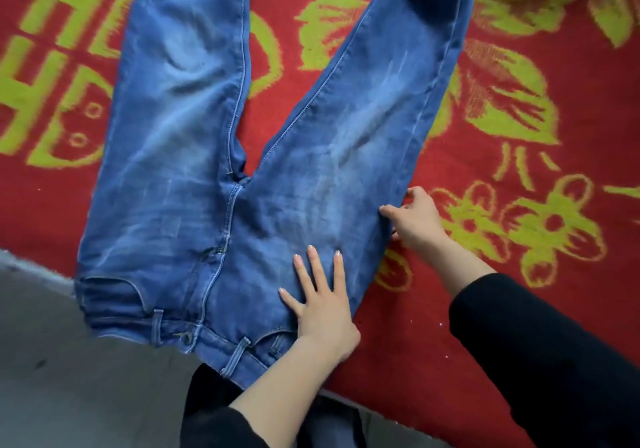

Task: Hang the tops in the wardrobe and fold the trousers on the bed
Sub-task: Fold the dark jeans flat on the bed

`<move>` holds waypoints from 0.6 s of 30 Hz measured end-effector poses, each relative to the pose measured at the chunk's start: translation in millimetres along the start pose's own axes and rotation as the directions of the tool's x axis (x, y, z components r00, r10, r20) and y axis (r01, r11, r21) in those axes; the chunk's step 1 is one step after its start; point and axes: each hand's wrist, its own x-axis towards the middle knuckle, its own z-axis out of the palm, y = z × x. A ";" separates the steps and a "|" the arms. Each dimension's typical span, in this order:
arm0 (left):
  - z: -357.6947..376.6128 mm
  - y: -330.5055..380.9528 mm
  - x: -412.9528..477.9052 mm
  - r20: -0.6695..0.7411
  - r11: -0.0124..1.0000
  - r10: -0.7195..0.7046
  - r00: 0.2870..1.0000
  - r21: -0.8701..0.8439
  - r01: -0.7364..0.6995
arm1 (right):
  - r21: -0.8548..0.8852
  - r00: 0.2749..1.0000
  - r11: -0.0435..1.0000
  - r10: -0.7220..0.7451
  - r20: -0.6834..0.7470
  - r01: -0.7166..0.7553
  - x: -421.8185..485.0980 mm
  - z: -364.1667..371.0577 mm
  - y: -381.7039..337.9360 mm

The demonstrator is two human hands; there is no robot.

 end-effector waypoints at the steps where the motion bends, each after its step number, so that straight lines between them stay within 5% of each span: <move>1: -4.8 -0.2 -2.8 0.022 1.000 0.010 1.000 -0.007 -0.010 | 0.016 1.000 1.000 -0.001 0.003 0.001 -2.8 -0.5 -4.9; 5: -45.2 -17.4 -15.1 0.110 0.993 0.037 0.993 -0.116 -0.024 | 0.128 1.000 0.992 0.000 -0.014 0.002 -15.7 2.2 -31.2; 8: -78.6 -54.2 -19.6 0.008 0.932 0.048 0.999 -0.360 -0.042 | 0.242 0.997 0.968 -0.053 -0.054 0.065 -25.2 14.9 -59.4; 13: -124.4 -138.5 -27.6 0.027 0.721 0.159 0.987 -0.686 -0.097 | 0.324 0.964 0.909 -0.233 -0.129 0.263 -44.9 59.6 -124.6; 18: -165.9 -221.6 -29.2 -0.002 0.478 0.050 0.999 -0.878 -0.025 | 0.292 0.917 0.871 -0.392 -0.068 0.394 -54.5 130.4 -202.4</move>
